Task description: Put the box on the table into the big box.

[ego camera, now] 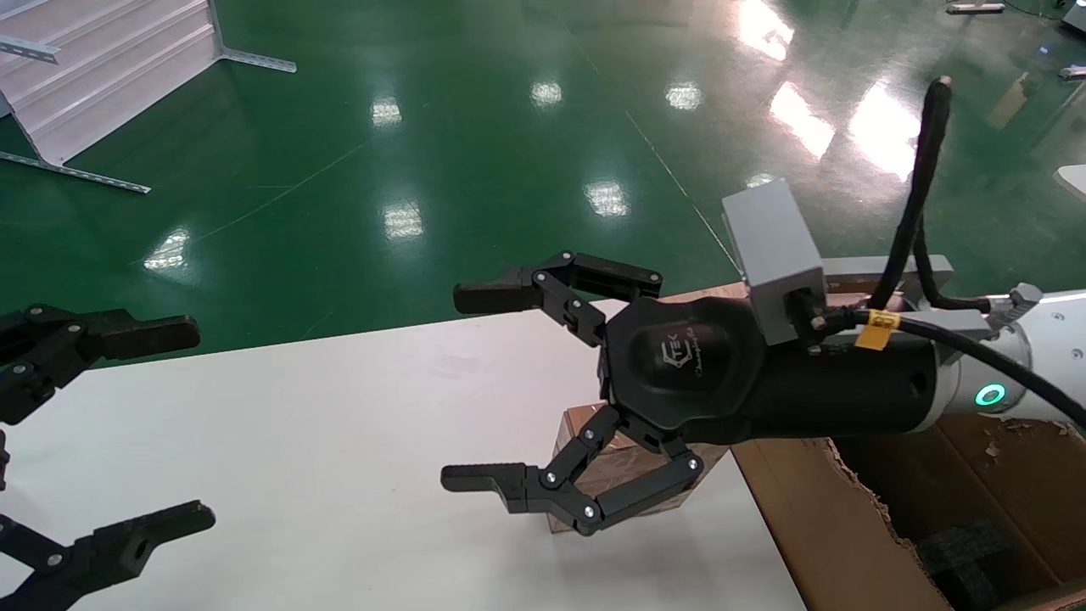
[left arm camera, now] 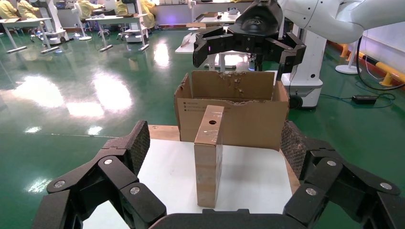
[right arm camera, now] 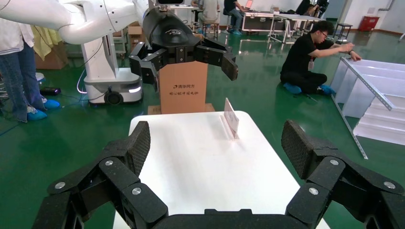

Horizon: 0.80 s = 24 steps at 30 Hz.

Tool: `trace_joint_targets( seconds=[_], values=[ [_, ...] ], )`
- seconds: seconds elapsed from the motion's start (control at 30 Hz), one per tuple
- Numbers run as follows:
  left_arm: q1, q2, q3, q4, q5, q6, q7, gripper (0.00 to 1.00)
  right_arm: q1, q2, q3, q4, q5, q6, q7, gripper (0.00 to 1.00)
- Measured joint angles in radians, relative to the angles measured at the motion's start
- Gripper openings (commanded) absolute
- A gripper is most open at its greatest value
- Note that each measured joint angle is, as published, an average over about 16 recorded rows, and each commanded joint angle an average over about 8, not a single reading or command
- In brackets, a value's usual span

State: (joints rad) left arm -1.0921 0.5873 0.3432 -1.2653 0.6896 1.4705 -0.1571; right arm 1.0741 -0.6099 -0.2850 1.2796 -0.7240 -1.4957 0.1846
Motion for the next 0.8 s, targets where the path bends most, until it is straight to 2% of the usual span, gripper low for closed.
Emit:
trace_joint_targets(
  seconds=[0.8],
  values=[
    [0.0,0.0,0.0,0.0,0.0,0.0,0.0,1.0,0.004,-0.01,-0.005,-0.007,-0.017,0.014,-0.004,1.0]
  ],
)
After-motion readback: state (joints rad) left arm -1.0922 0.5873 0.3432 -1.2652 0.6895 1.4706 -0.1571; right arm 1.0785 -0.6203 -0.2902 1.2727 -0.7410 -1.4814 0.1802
